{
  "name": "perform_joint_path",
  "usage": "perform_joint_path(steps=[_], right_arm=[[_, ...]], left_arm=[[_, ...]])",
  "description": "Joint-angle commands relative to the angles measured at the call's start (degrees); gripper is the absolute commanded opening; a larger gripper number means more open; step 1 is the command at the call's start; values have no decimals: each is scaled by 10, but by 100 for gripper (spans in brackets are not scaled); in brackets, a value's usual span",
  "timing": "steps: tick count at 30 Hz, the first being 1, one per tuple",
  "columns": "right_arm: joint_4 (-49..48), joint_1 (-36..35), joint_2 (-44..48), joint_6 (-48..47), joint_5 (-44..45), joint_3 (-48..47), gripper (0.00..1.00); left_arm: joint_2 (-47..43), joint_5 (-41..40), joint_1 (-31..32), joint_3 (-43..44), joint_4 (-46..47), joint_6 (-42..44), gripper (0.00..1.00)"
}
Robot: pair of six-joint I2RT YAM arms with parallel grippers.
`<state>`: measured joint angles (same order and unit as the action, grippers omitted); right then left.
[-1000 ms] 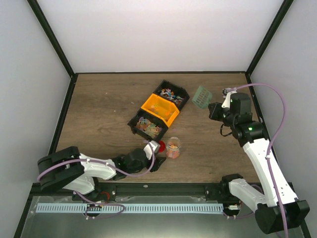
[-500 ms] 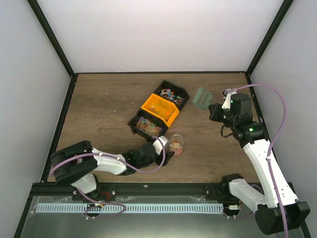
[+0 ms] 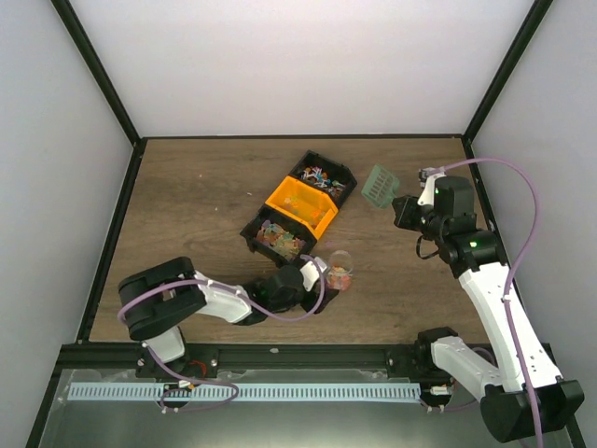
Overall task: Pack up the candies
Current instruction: Move the packing bottle to the center of the board, then move the storage box to the center of the board.
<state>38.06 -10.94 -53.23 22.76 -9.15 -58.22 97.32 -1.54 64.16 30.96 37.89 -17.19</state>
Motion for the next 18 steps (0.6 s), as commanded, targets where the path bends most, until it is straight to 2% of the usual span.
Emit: perform_joint_path(steps=[1,3,5,11,15,18], right_arm=[[-23,6,0,-2,-35,-19,2],[-32,6,-11,15,-52,-16,4],[-45,6,-27,36,-67,-14,1],[-89,7,-94,72,-98,-25,1],[-118,7,-131,95,-157,-41,1],[-102,8,-173,113,-205,-72,1]], left_arm=[[-39,36,-1,-16,-6,5,67],[-76,44,-2,-30,-42,14,73],[-122,51,-1,-44,-77,20,75],[-292,-1,-18,-87,-156,-19,70],[-389,-39,-78,-75,-216,-56,66],[-393,-62,-168,-3,-315,-74,59]])
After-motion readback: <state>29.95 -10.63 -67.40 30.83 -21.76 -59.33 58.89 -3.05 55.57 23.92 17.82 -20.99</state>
